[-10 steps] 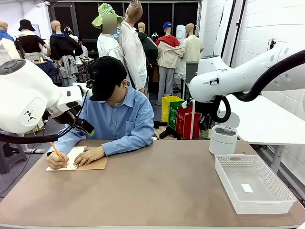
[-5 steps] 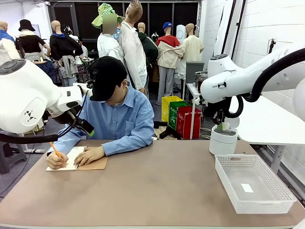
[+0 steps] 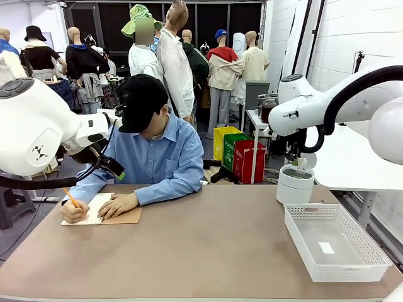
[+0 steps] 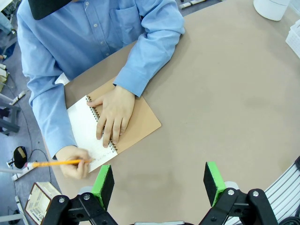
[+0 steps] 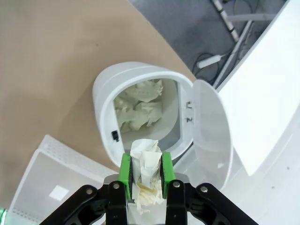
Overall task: Sort the paper based on its condition.
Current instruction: If a person hands you a paper, place it in the Organizing basket , and if it's crumpled, put it in the Trash can.
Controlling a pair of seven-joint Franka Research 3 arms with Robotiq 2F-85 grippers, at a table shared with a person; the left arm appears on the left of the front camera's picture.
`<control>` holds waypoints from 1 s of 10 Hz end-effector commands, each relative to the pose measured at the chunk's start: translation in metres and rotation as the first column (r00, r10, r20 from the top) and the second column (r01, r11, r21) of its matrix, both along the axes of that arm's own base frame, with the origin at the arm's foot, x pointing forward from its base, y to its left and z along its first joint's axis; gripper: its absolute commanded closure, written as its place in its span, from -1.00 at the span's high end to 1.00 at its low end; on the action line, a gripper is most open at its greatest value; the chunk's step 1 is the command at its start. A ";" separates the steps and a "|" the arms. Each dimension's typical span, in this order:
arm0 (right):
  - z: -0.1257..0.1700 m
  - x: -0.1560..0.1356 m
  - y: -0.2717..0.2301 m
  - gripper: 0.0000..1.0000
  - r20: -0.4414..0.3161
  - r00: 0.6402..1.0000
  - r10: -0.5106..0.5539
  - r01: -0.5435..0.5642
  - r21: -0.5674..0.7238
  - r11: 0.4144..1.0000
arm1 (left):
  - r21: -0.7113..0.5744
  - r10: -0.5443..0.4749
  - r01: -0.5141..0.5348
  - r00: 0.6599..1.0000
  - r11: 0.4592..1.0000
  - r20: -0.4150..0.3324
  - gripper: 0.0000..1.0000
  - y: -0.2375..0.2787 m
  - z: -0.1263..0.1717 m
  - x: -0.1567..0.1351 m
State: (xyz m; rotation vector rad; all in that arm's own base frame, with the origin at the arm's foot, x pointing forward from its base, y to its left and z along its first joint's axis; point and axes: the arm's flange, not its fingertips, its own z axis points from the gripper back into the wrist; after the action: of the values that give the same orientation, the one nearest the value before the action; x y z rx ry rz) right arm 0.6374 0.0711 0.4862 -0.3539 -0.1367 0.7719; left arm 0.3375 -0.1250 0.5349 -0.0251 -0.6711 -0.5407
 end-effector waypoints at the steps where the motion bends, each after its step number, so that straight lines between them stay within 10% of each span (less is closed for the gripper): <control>1: -0.001 0.018 -0.002 -0.39 0.004 1.000 0.001 -0.001 -0.022 1.000 | 0.001 0.000 0.000 1.000 1.000 -0.005 1.00 0.001 0.000 0.000; 10: -0.020 0.018 0.007 -0.39 -0.033 0.999 0.007 -0.007 -0.003 1.000 | 0.001 0.000 0.000 1.000 1.000 -0.005 1.00 0.001 0.000 0.000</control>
State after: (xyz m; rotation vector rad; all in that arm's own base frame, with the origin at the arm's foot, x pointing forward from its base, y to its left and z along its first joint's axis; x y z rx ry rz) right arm 0.6524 0.0752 0.4727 -0.3445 -0.1199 0.7778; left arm 0.3375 -0.1250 0.5348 -0.0251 -0.6711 -0.5406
